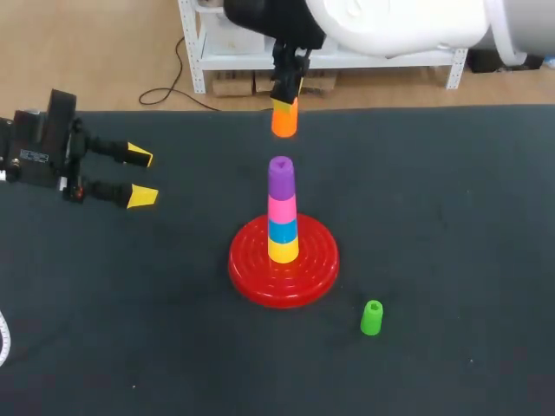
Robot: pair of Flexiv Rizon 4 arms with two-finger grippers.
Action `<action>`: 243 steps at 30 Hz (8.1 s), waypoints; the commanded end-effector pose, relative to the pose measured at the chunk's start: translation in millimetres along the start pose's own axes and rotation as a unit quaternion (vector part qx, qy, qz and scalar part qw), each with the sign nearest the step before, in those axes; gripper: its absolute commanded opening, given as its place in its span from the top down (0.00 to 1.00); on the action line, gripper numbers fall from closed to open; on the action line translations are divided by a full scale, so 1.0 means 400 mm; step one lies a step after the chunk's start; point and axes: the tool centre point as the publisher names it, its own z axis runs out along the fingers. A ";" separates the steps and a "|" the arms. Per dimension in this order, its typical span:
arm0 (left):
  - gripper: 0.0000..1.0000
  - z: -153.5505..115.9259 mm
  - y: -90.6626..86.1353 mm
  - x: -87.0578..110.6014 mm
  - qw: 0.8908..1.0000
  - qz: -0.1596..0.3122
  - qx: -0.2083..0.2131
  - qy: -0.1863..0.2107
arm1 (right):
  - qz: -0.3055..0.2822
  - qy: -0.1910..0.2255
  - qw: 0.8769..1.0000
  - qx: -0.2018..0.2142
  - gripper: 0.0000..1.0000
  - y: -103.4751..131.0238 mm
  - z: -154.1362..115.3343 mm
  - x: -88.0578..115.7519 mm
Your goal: Pick up and stack the cylinders on the red base in this order: pink,purple,orange,green
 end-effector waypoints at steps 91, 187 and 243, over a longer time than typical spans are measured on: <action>0.00 0.000 0.000 0.003 1.000 0.001 0.000 -0.002 | -0.049 0.051 0.998 -0.002 1.00 0.107 0.042 0.023; 0.00 0.000 0.000 0.003 1.000 0.001 0.000 -0.002 | -0.051 0.131 0.990 -0.006 0.00 0.281 0.078 0.349; 0.00 0.000 0.000 0.003 1.000 0.001 0.000 -0.002 | -0.015 0.142 0.989 -0.048 0.00 0.333 0.359 0.526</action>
